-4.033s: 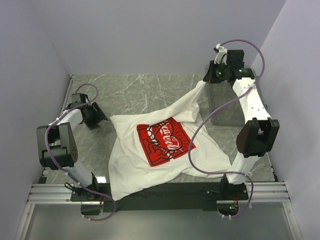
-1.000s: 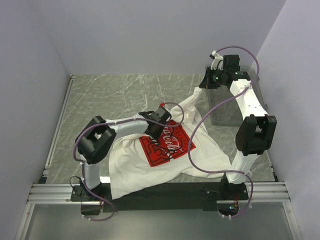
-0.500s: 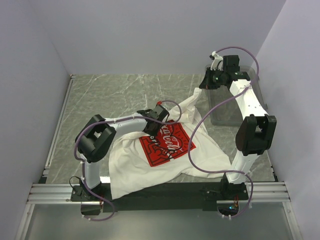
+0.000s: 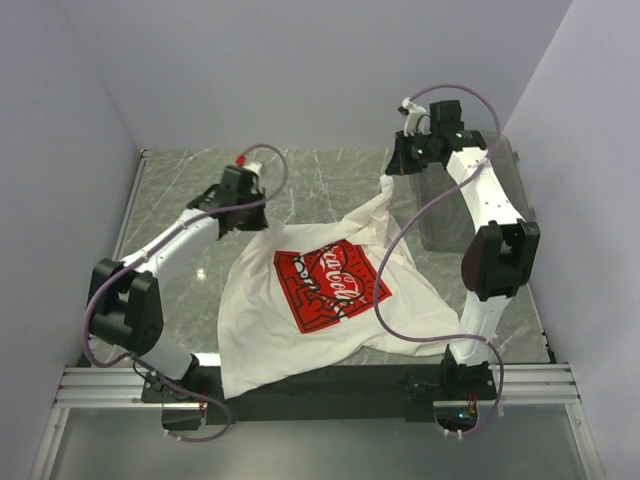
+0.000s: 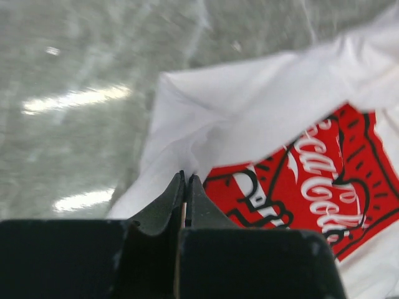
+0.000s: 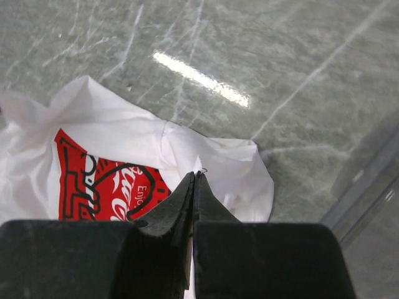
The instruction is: Fold and stack the t-shirts
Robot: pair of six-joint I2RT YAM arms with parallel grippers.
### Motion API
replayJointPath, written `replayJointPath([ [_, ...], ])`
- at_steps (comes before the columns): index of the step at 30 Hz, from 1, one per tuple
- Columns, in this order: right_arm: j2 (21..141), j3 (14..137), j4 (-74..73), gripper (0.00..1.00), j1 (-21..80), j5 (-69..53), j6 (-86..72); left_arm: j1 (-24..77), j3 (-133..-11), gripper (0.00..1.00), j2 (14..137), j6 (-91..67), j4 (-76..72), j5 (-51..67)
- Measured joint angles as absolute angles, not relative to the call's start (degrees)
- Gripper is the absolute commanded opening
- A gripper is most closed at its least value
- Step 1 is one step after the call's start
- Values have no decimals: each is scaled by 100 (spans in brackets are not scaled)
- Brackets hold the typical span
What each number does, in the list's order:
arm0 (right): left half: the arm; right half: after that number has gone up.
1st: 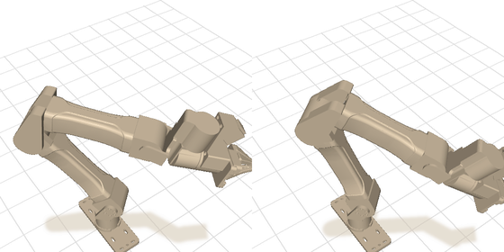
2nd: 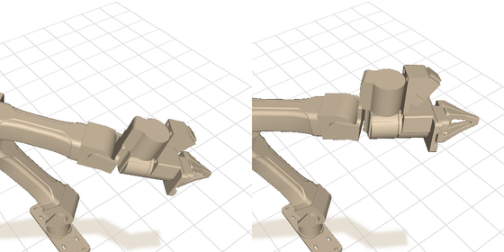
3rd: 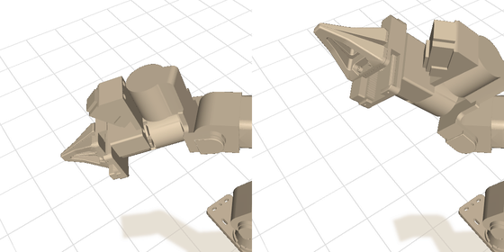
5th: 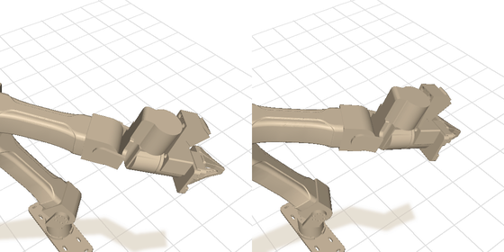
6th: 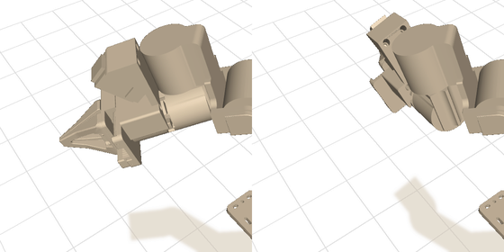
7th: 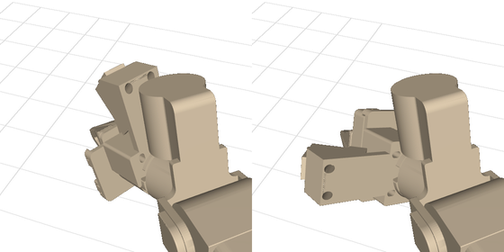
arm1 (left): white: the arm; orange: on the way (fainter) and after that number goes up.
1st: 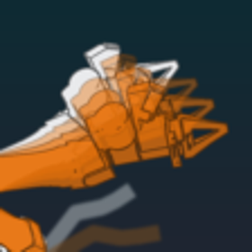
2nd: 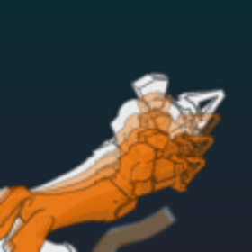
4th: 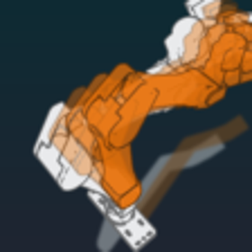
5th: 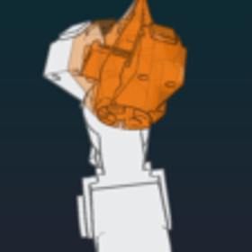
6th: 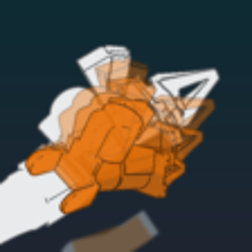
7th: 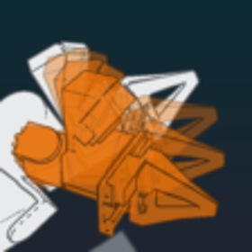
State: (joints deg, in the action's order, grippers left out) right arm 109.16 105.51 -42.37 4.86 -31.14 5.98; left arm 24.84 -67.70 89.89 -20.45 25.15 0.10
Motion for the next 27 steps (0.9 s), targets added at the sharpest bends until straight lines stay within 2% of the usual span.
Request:
replayJointPath([
  [7, 11671, 12049, -4687, 0, 980, -3221, 1041, 860, -6615, 1, 8842, -2082, 2252, 810],
  [12, 11933, 12766, -4744, 0, 1037, -3328, 1339, 54, -6534, 0, 8799, -2272, 2082, 1135],
  [20, 11935, 13233, -4668, 0, 1035, -3345, 1640, -722, -6366, 0, 8217, -2598, 1839, 1315],
  [27, 11395, 13069, -4565, 0, 1020, -3328, 2003, -845, -6368, 0, 7317, -2718, 1758, 1243],
])
